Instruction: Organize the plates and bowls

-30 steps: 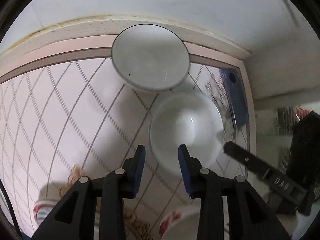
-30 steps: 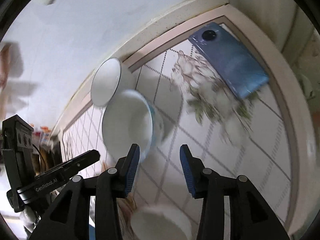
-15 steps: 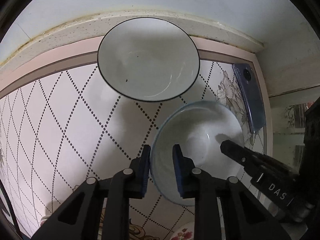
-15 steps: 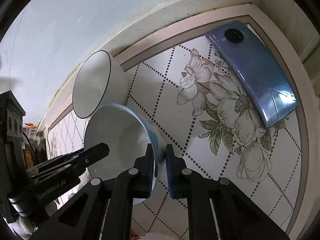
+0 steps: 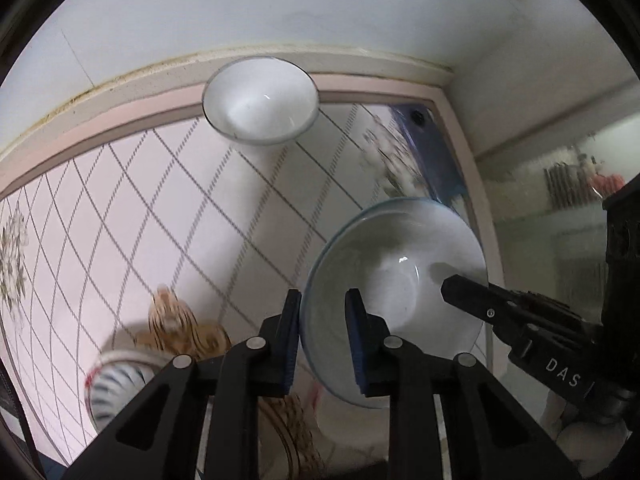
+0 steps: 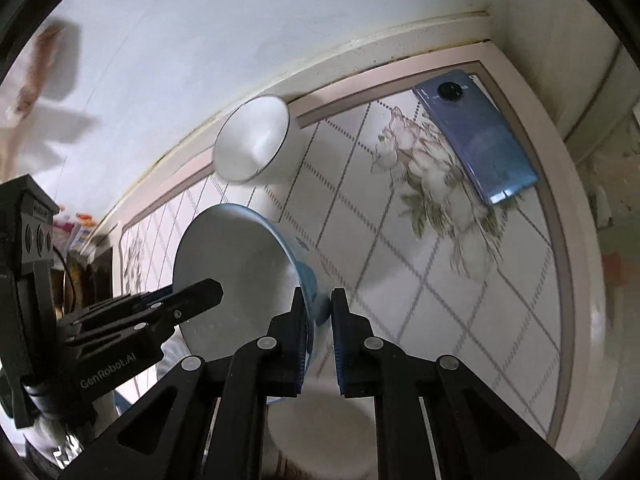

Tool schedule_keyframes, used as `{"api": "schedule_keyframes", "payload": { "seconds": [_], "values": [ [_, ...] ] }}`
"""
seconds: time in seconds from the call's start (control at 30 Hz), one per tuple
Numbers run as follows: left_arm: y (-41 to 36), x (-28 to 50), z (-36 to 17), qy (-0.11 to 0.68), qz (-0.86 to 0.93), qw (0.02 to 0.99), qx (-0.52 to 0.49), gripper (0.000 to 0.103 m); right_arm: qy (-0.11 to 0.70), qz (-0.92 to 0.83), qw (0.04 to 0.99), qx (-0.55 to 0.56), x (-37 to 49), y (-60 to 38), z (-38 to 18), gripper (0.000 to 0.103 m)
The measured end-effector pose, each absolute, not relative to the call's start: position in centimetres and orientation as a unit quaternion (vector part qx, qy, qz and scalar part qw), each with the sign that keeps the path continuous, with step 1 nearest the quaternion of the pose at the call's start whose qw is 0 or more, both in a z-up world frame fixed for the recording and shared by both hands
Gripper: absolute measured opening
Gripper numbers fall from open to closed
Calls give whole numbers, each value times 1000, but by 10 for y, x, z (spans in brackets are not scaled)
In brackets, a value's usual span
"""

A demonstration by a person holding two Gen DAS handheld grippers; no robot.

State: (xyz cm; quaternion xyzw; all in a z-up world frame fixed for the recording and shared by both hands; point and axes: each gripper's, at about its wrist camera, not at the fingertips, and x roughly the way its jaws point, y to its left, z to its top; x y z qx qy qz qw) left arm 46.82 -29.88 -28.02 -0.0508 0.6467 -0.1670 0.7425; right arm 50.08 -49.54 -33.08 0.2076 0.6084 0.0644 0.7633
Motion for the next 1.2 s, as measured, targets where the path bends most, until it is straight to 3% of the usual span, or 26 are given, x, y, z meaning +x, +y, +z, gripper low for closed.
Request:
{"api": "schedule_keyframes", "payload": {
  "seconds": [0.23,0.5,1.2],
  "values": [
    [-309,418,-284,662,-187,725,-27,20,624,61,753,199,439,-496,-314,13],
    [-316,394,-313,687,-182,704,6,19,651,56,729,206,399,-494,-346,13],
    [-338,397,-346,694,-171,698,44,20,674,35,705,219,394,-502,-386,12]
  ]
}}
